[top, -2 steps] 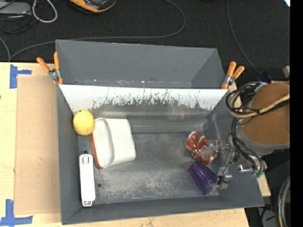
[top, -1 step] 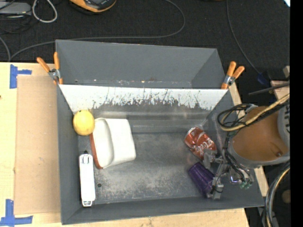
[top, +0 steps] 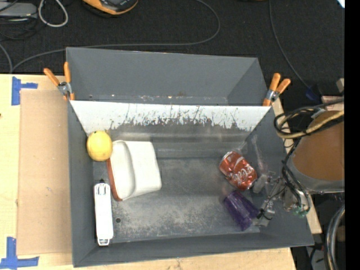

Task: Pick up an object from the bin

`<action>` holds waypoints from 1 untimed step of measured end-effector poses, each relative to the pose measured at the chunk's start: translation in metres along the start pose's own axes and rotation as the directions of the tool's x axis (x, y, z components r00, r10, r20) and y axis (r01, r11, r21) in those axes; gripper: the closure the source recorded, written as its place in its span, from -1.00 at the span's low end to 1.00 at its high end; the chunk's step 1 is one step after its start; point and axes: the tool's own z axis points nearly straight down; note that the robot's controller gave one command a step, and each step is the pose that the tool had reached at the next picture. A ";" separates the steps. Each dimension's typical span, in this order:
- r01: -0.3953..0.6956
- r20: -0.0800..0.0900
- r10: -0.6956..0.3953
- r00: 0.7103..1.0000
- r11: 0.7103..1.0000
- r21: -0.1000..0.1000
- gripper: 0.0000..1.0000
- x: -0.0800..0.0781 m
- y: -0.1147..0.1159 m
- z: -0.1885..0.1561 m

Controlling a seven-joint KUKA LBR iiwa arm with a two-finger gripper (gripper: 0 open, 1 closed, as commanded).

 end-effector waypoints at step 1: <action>0.226 -0.008 -0.226 0.974 0.974 -0.002 -1.00 -0.007 0.000 0.035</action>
Offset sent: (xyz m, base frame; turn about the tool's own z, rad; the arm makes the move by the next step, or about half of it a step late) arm -0.0007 0.0130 -0.0755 0.0017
